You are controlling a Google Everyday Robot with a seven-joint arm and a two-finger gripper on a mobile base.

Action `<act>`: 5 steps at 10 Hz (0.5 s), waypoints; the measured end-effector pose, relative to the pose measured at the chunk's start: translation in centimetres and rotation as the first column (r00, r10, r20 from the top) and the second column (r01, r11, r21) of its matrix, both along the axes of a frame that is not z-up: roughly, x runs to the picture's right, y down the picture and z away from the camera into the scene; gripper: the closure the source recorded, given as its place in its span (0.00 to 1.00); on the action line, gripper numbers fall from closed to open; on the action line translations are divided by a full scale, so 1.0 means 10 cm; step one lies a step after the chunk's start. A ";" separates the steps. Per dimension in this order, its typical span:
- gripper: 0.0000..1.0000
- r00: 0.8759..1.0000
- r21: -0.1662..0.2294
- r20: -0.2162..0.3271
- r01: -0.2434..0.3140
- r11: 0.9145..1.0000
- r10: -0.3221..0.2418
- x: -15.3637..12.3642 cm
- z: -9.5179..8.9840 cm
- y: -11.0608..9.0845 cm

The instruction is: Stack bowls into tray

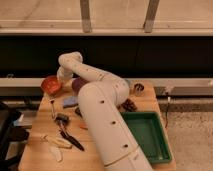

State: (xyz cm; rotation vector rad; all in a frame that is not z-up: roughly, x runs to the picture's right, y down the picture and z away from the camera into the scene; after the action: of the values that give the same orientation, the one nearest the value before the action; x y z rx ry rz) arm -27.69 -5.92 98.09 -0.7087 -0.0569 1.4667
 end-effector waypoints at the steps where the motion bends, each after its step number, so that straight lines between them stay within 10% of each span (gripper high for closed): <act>1: 0.99 1.000 -0.001 0.000 0.005 1.000 -0.005 0.02 -0.05 0.00; 5: 1.00 0.999 -0.011 0.014 0.042 0.999 -0.042 0.05 -0.38 -0.10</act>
State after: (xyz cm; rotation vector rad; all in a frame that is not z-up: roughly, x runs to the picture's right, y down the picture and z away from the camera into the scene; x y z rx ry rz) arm -27.16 -6.95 94.28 -0.7250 -0.0445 1.4232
